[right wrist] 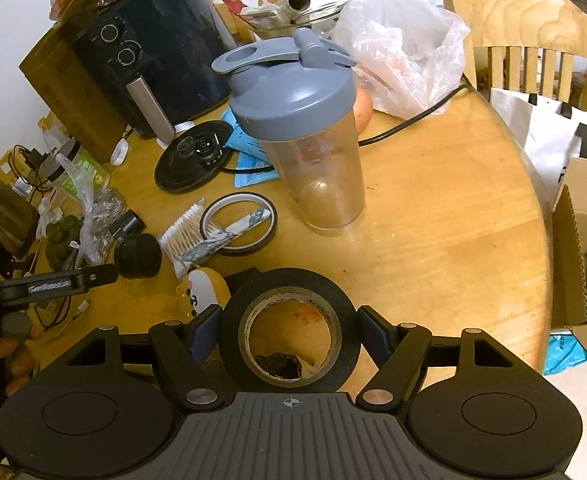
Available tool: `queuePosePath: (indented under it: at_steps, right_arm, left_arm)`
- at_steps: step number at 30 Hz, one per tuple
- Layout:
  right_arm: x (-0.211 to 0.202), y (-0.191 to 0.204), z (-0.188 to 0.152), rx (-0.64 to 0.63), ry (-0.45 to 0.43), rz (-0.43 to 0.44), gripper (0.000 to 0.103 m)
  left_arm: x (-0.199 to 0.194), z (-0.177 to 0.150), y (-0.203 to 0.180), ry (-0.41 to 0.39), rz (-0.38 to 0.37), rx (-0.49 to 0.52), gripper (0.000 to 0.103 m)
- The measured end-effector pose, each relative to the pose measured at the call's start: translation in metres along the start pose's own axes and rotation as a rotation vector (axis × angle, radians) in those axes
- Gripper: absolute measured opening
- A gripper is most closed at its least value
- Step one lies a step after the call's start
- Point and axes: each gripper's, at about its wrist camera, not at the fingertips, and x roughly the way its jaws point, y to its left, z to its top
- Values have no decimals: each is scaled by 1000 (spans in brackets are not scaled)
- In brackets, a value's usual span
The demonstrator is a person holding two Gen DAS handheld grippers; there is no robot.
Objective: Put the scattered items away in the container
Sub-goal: 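Carry the tape roll with the right gripper while the left gripper grasps a black cylinder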
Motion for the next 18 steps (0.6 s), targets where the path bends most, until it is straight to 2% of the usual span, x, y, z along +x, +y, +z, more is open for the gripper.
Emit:
queuePosePath:
  at_steps: [2,7,13,15,18]
  right_arm:
    - [-2,-1,-1,9,-2,-7,75]
    - [-6,-2,-4,32,-5,-21,75]
    - [-10,-7,-8,58,-7,-39,75]
    - [-10,-8,-9,66,-8,-43,75]
    - [-11,-10,-10,76,-10,-49,75]
  left_arm:
    - [9,3,-1,10,11,16,86]
    - [24,9,1,2,32,7,85]
    - [39,11,-4,10,43,47,80]
    - [43,11,-5,13,52,52,68]
    - [49,12,-7,19,55,56,61]
